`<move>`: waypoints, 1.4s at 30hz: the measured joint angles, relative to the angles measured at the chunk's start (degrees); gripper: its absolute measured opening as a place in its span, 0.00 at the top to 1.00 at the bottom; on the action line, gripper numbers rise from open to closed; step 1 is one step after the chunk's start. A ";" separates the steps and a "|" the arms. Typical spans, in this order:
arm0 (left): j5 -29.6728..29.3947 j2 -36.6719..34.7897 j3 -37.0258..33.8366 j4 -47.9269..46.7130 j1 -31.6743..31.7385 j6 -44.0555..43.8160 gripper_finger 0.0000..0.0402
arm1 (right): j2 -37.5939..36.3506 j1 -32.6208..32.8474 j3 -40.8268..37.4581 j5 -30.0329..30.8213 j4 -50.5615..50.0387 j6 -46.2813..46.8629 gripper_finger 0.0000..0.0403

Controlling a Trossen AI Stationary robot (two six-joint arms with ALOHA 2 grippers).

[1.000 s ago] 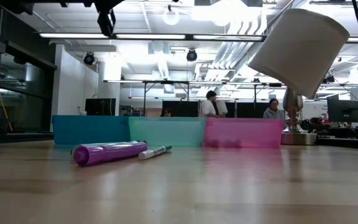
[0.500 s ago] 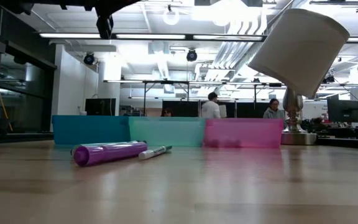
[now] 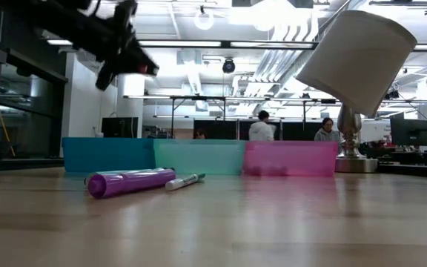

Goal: Pick & Place Markers
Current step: Put the orange pen into the blue bin

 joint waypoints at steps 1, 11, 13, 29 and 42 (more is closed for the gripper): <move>1.30 -0.05 -0.02 -2.00 1.73 -0.55 0.89 | 0.00 -0.04 0.00 0.06 -1.64 0.36 0.46; 11.98 0.13 -0.02 -10.06 18.28 -2.64 0.89 | 0.09 -0.07 -1.27 5.87 -7.33 4.42 0.46; 14.40 0.13 -0.02 -11.13 22.15 -2.63 0.89 | 0.11 -0.07 -1.27 6.98 -7.78 5.18 0.46; 31.62 10.95 2.03 -18.66 44.31 3.49 0.89 | 0.11 -4.99 -1.25 4.15 -13.15 9.27 0.46; 29.88 28.56 20.40 -41.09 44.31 14.68 0.89 | 0.11 -10.72 -1.25 2.84 -17.90 8.70 0.46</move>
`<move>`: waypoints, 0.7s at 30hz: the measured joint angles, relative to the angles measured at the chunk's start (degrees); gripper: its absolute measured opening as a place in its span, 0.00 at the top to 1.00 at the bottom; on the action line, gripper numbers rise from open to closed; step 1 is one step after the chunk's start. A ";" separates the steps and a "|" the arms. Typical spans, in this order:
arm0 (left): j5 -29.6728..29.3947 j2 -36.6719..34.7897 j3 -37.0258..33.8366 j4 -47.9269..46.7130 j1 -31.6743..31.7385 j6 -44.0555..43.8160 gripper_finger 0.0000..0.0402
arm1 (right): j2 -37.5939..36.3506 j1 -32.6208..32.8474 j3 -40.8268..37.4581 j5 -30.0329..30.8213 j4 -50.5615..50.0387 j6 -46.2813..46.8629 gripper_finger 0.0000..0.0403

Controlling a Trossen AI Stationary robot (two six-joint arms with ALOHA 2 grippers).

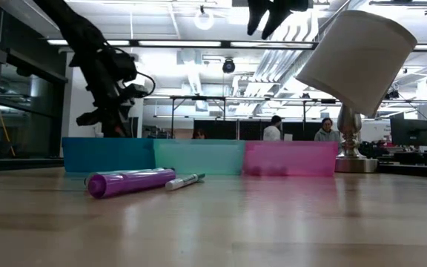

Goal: Pick & Place Markers
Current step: Put the orange pen into the blue bin

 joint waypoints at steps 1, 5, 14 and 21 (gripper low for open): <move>0.74 0.47 0.57 -0.61 0.00 -1.09 0.89 | 0.00 -0.54 0.00 -0.97 -0.66 -0.01 0.46; 1.17 0.79 0.96 -3.45 0.00 -3.92 0.89 | 0.00 -2.45 0.02 -3.29 -3.28 0.00 0.46; -2.86 0.68 1.05 -10.39 -2.54 -8.67 0.89 | 0.00 -5.77 0.02 -2.70 -5.48 -6.23 0.46; -6.35 2.52 1.09 -8.73 -8.74 -14.84 0.85 | 0.00 -6.27 0.02 -3.06 -5.70 -10.88 0.46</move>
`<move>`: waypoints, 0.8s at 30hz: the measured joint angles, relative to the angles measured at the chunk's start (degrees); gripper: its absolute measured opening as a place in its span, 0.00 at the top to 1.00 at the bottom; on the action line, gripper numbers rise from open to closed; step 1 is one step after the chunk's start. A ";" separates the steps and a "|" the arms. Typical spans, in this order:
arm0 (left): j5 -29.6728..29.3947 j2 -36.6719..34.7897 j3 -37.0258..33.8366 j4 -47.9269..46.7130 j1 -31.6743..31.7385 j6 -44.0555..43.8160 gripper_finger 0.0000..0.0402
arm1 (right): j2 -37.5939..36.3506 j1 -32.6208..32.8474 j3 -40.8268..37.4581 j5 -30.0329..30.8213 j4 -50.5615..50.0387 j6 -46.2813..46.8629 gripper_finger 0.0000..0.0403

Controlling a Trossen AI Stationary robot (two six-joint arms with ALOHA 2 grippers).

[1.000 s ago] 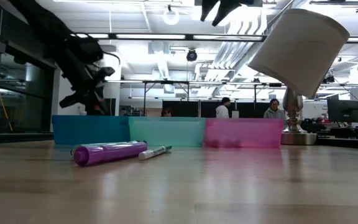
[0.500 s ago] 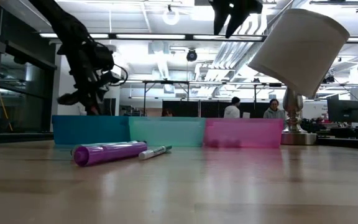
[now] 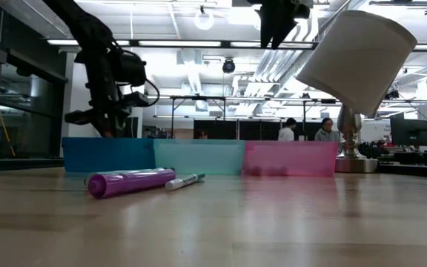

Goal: Pick & Place Markers
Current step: Put the orange pen into the blue bin, then put the green marker pen into the green bin

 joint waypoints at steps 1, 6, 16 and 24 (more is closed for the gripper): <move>-0.13 0.02 0.00 0.09 -0.38 -0.06 0.81 | 0.00 0.00 0.00 -0.18 0.00 -0.33 0.46; -1.49 0.02 0.00 1.28 -2.35 -1.03 0.69 | 0.00 0.02 0.00 -0.46 -0.02 -1.23 0.46; -0.88 -0.66 1.19 0.66 -2.16 -0.31 0.66 | 0.02 0.17 0.00 -3.26 -0.80 -2.79 0.46; -1.75 -1.92 11.40 -3.49 -2.55 8.55 0.65 | 0.00 0.17 -3.83 -11.28 0.52 -11.73 0.46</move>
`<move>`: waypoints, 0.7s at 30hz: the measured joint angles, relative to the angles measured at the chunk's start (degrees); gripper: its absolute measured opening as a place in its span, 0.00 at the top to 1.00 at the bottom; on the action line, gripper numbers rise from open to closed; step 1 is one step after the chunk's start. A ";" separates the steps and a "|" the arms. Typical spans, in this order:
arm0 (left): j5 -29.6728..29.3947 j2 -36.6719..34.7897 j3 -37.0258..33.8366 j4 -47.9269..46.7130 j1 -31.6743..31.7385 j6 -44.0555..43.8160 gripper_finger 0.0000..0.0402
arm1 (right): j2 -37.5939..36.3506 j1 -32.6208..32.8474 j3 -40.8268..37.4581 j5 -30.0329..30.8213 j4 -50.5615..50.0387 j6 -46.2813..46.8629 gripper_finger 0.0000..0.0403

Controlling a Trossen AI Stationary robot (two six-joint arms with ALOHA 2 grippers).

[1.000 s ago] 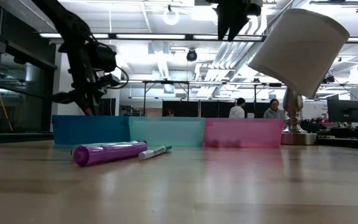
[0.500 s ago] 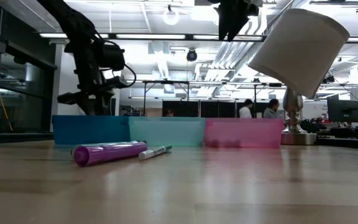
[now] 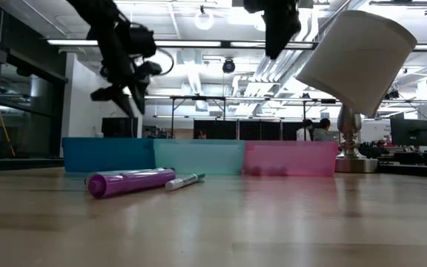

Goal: Pick & Place Markers
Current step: Put the green marker pen into the green bin

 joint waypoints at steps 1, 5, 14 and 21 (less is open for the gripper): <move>-0.33 -0.16 1.08 -0.24 -0.52 1.13 0.65 | 0.02 0.02 -1.64 -1.80 0.71 0.05 0.46; -1.88 -3.47 3.62 -0.05 -2.76 6.03 0.65 | 0.05 0.83 -9.98 -6.46 5.39 4.61 0.46; -13.31 -13.28 3.66 0.69 -14.03 10.69 0.65 | 0.11 4.13 -24.35 -9.87 15.70 22.01 0.46; -19.22 -17.98 3.64 1.54 -22.05 18.06 0.65 | 0.09 8.28 -30.49 -9.99 27.01 42.19 0.46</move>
